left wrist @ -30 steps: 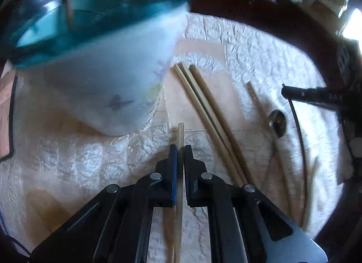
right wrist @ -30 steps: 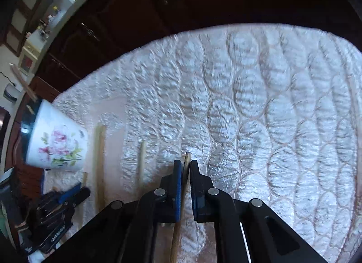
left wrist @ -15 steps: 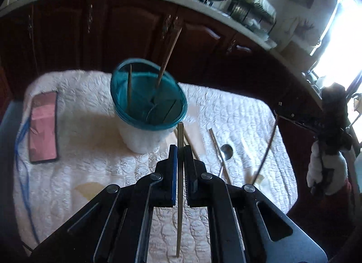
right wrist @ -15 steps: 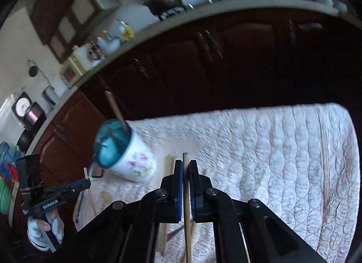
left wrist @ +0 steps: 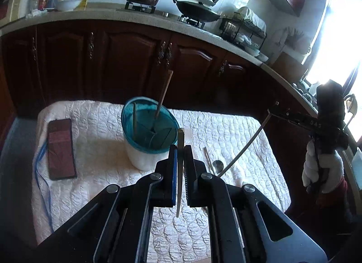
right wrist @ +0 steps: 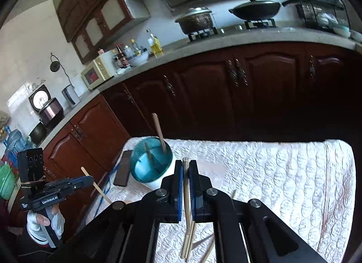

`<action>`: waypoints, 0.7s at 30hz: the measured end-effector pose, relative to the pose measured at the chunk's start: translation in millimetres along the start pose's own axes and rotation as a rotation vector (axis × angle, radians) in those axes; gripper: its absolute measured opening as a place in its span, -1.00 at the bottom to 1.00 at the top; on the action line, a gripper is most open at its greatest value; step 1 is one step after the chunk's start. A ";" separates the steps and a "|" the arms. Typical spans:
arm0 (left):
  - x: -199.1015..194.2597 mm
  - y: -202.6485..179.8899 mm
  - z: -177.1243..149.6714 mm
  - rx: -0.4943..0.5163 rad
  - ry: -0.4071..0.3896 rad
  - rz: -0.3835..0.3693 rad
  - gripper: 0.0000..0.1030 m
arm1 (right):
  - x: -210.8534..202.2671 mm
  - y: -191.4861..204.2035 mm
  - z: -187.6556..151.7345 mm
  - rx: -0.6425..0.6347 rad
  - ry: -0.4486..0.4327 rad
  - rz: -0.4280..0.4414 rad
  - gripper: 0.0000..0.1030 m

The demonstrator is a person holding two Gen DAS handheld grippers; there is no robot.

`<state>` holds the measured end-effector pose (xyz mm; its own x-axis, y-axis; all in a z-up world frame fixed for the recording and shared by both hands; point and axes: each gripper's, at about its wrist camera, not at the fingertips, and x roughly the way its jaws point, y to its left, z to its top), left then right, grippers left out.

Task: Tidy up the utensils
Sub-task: 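Lift both chopsticks and carry them over the cup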

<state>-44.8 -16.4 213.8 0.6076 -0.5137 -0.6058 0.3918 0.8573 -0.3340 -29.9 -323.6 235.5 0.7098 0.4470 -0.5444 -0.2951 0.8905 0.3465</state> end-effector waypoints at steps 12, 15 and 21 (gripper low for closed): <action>-34.1 3.8 70.1 0.033 -0.137 0.059 -0.92 | -6.3 48.5 68.5 -0.061 -0.107 0.072 -0.91; -33.4 8.7 90.0 0.032 -0.166 0.087 -0.92 | 2.8 59.3 90.3 -0.069 -0.139 0.070 -0.91; -12.4 22.7 111.9 0.036 -0.200 0.163 -0.92 | 44.0 72.5 117.3 -0.091 -0.158 0.032 -0.91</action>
<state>33.9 5.6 294.5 0.7876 -0.3684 -0.4938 0.2995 0.9294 -0.2157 54.9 -249.4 326.3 0.7886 0.4623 -0.4054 -0.3704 0.8834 0.2870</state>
